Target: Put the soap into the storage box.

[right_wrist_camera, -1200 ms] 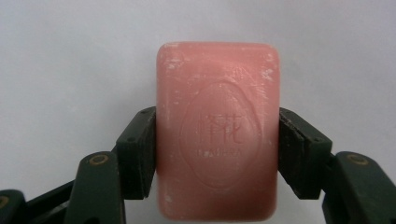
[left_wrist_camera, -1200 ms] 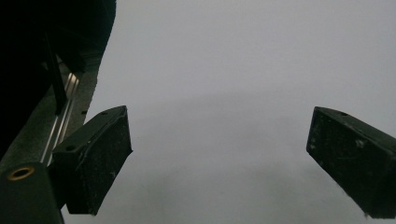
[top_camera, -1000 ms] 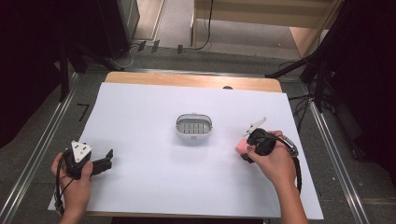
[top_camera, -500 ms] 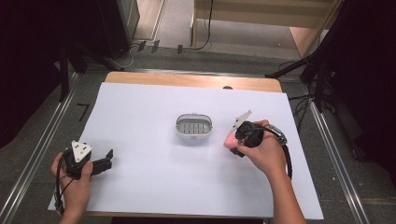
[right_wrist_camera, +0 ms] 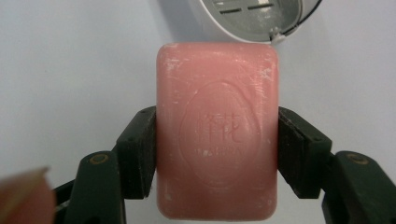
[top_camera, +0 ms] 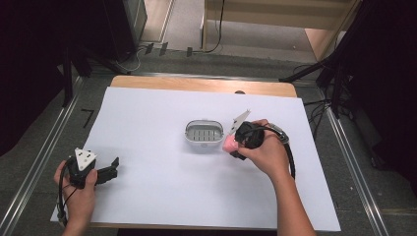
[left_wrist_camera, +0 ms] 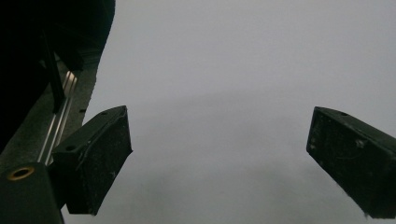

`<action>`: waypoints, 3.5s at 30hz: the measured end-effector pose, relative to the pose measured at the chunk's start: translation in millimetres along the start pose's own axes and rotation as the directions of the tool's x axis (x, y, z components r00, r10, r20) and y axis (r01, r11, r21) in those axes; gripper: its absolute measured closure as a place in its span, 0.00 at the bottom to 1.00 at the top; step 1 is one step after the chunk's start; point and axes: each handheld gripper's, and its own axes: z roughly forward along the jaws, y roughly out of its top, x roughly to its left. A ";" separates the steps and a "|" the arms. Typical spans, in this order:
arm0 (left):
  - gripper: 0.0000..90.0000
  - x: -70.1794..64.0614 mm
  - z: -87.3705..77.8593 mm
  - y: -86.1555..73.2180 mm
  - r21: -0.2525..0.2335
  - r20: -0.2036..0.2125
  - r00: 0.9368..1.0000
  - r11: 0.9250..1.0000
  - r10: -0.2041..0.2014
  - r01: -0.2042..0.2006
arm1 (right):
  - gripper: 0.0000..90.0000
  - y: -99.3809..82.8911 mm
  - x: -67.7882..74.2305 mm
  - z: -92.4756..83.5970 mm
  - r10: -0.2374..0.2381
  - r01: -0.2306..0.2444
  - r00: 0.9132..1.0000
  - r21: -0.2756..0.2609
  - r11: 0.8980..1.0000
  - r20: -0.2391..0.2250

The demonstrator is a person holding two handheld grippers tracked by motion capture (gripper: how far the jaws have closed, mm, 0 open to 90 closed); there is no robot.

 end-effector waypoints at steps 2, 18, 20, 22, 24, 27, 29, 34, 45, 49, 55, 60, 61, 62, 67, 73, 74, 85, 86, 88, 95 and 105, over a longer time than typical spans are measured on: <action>0.08 0.2 -0.1 0.1 0.001 0.000 1.000 1.000 -0.002 0.002 | 0.43 3.9 -0.3 1.9 -0.013 0.013 1.000 -0.001 1.000 -0.003; 0.08 0.7 0.3 0.1 0.002 0.003 1.000 1.000 -0.010 0.010 | 0.43 28.9 0.8 1.3 -0.061 0.061 0.998 -0.020 0.998 -0.004; 0.08 0.8 0.5 0.0 0.001 0.002 1.000 1.000 -0.014 0.014 | 0.43 31.5 0.6 1.0 -0.068 0.068 0.998 -0.029 0.997 -0.009; 0.08 0.7 0.3 0.0 0.002 0.002 1.000 1.000 -0.012 0.012 | 0.43 33.9 -0.2 1.0 -0.079 0.079 0.997 -0.036 0.996 -0.009; 0.08 0.7 0.3 0.1 0.001 0.003 1.000 1.000 -0.014 0.014 | 0.43 36.1 -1.0 0.9 -0.085 0.085 0.996 -0.035 0.996 -0.005; 0.08 1.1 0.4 0.2 0.005 0.004 1.000 1.000 -0.015 0.015 | 0.43 39.5 -1.1 1.4 -0.091 0.091 0.996 -0.039 0.995 -0.011; 0.08 1.0 0.6 0.3 0.005 0.004 1.000 1.000 -0.014 0.014 | 0.43 42.5 -1.6 2.0 -0.100 0.099 0.995 -0.037 0.994 -0.011; 0.08 1.2 0.7 0.3 0.006 0.005 1.000 1.000 -0.015 0.015 | 0.43 49.0 -3.2 3.0 -0.123 0.122 0.992 -0.045 0.991 -0.009; 0.08 1.5 1.6 0.8 0.016 0.006 1.000 1.000 -0.016 0.016 | 0.43 65.8 -6.6 11.1 -0.172 0.171 0.985 -0.029 0.985 -0.018; 0.08 1.6 1.9 0.7 0.015 0.006 1.000 1.000 -0.016 0.015 | 0.43 69.9 -8.1 12.5 -0.174 0.173 0.984 -0.031 0.984 -0.022; 0.08 1.5 2.2 0.9 0.020 0.004 1.000 1.000 -0.018 0.018 | 0.43 78.0 -13.9 14.5 -0.168 0.167 0.986 -0.048 0.985 -0.020; 0.08 1.5 2.3 0.9 0.020 0.005 1.000 1.000 -0.021 0.021 | 0.43 84.3 -16.5 19.7 -0.197 0.196 0.980 -0.037 0.980 -0.018; 0.08 1.6 2.3 0.9 0.020 0.005 1.000 1.000 -0.020 0.020 | 0.43 85.9 -17.1 20.9 -0.205 0.205 0.978 -0.031 0.978 -0.023; 0.08 1.6 2.4 1.0 0.020 0.005 1.000 1.000 -0.021 0.021 | 0.43 87.2 -17.2 22.0 -0.209 0.208 0.978 -0.031 0.978 -0.023; 0.08 1.7 2.6 1.2 0.024 0.006 1.000 1.000 -0.017 0.017 | 0.43 92.3 -18.9 26.9 -0.230 0.229 0.973 -0.027 0.973 -0.023; 0.08 1.5 2.7 1.3 0.026 0.006 1.000 1.000 -0.017 0.017 | 0.43 97.1 -20.5 32.1 -0.243 0.242 0.969 -0.025 0.970 -0.032; 0.08 1.5 2.7 1.2 0.027 0.006 1.000 1.000 -0.015 0.015 | 0.43 98.0 -21.0 33.0 -0.249 0.248 0.968 -0.025 0.968 -0.034; 0.08 1.8 2.8 1.3 0.027 0.007 1.000 1.000 -0.016 0.016 | 0.43 104.1 -24.0 41.7 -0.251 0.251 0.967 -0.009 0.968 -0.045; 0.08 1.8 2.9 1.2 0.026 0.009 1.000 1.000 -0.016 0.016 | 0.43 103.7 -24.3 43.8 -0.253 0.253 0.966 -0.004 0.967 -0.050; 0.08 1.5 2.8 1.3 0.029 0.004 1.000 0.999 -0.015 0.015 | 0.43 103.7 -24.6 44.3 -0.257 0.257 0.965 -0.002 0.966 -0.052; 0.08 2.1 3.0 1.5 0.033 0.010 1.000 0.999 -0.017 0.016 | 0.43 101.0 -27.3 46.0 -0.260 0.261 0.963 0.002 0.965 -0.072; 0.08 1.7 3.0 1.4 0.030 0.008 1.000 0.999 -0.015 0.014 | 0.37 96.8 -27.7 29.1 -0.192 0.189 0.980 -0.050 0.981 -0.050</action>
